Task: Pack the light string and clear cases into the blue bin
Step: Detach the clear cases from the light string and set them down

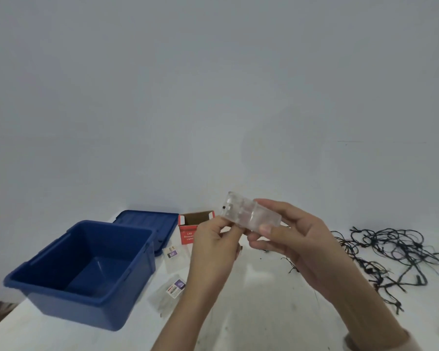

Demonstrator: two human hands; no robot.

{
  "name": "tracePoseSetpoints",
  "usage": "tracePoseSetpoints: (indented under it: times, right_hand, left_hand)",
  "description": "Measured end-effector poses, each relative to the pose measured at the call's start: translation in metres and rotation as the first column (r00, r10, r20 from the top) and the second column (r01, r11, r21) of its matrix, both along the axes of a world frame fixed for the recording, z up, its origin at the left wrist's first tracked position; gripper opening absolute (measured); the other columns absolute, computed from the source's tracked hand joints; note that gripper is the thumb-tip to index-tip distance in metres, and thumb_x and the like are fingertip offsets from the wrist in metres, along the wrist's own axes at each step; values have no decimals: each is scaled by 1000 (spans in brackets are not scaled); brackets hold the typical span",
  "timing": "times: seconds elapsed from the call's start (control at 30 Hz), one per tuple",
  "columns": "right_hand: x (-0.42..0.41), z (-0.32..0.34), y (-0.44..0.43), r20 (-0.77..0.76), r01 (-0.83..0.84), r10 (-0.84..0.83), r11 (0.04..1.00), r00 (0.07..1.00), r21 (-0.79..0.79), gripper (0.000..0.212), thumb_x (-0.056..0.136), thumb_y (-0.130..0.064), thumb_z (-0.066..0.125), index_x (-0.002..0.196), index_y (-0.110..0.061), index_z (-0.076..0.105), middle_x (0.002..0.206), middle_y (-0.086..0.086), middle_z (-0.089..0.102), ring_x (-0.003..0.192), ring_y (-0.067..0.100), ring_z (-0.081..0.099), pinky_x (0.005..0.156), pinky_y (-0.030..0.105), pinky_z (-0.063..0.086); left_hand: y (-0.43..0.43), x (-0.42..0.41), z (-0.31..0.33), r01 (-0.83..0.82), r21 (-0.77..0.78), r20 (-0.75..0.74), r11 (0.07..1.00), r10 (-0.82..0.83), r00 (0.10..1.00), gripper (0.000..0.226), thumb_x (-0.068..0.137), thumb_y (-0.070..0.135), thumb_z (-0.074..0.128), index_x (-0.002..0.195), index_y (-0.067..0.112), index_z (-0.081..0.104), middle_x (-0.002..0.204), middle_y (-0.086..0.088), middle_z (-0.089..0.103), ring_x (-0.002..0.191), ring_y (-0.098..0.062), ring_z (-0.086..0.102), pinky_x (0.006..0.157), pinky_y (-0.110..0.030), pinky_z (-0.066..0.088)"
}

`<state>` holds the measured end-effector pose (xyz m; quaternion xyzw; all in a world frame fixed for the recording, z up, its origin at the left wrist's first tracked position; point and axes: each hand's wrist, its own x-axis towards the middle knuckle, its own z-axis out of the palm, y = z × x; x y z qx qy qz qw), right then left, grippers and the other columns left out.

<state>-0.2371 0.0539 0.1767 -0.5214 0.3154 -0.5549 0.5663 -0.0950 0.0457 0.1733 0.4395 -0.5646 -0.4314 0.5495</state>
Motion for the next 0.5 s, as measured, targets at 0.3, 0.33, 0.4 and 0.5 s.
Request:
tracePoseSetpoints:
  times: [0.3,0.33,0.4,0.5]
  right_hand:
    - [-1,6,-3,-85,202,-204,979,975,-28,31,77,-2,69,107,-11,68,72,12,70,68,19,68,71,27,58]
    - [-2,8,-4,-91,256,-260,965,961,-47,30,79,-2,67,107,-13,68,75,9,71,68,18,68,70,26,58]
    - [-6,9,-8,-122,368,-376,926,918,-87,28,80,-3,67,101,-20,70,79,2,74,67,16,68,67,24,57]
    - [-12,5,-15,-224,510,-538,843,813,-172,29,80,-7,69,97,-31,70,86,-6,73,73,10,69,72,20,54]
  left_hand:
    - [1,7,-5,149,39,149,988,-153,977,17,93,13,54,98,17,70,54,3,63,36,-6,42,40,-17,35]
    - [1,8,-6,177,71,151,982,-186,971,20,93,11,54,106,18,68,62,4,68,37,-6,44,39,-18,37]
    - [2,12,-8,193,105,241,976,-213,947,23,93,13,53,111,18,66,69,7,70,39,-8,47,39,-19,39]
    - [7,16,-10,170,88,465,982,-191,864,25,95,19,50,114,26,65,72,10,69,43,-8,52,43,-17,40]
